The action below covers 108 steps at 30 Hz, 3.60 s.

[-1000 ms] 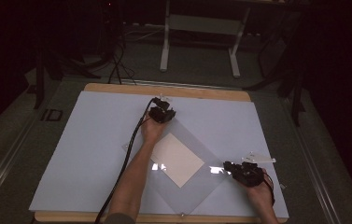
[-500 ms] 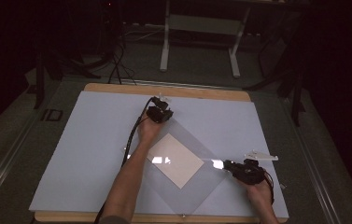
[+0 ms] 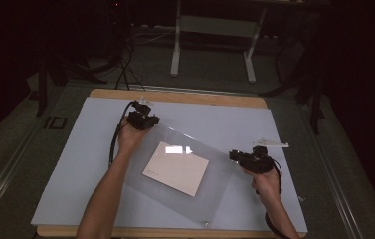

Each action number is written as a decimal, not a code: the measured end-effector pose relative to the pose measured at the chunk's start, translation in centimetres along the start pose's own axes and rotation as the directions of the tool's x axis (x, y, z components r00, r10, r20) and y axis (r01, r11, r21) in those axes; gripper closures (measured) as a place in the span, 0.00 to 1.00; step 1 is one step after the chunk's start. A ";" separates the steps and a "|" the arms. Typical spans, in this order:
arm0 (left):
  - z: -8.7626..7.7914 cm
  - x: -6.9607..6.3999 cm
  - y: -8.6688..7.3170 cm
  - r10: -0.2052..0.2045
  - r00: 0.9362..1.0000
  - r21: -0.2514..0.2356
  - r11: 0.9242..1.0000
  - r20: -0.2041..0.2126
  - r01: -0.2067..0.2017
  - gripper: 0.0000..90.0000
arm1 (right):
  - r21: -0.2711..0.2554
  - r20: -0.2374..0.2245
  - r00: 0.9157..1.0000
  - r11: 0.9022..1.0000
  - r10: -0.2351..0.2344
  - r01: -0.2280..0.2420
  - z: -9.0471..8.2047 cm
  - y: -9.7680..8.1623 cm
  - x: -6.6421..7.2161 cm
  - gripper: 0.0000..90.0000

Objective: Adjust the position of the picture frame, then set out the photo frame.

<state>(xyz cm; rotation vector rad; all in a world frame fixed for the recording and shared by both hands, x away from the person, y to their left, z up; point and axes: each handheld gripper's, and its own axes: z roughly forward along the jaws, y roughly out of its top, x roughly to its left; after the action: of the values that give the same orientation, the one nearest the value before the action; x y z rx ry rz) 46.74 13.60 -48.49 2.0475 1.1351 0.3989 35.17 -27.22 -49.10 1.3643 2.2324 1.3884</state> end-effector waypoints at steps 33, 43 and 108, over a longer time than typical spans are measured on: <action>-3.2 2.0 -7.1 -0.127 0.988 0.028 0.991 -0.086 0.130 0.93 | 0.094 -0.043 0.997 0.994 0.061 -0.056 9.2 4.7 -3.2 0.86; -3.4 2.1 -7.5 -0.139 0.988 0.019 0.990 -0.069 0.140 0.92 | 0.070 -0.058 0.998 0.997 0.038 -0.034 9.3 4.5 -3.4 0.86; -4.8 0.8 -10.3 -0.130 0.984 -0.291 0.952 -0.120 0.090 0.93 | -0.034 0.133 0.971 0.978 -0.201 0.207 8.1 2.7 -1.1 0.94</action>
<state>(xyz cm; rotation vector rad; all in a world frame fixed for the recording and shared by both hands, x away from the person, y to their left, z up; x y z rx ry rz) 38.33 19.81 -52.91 1.7190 1.1926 0.6193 41.97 -22.65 -51.78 1.1377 2.1715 1.2387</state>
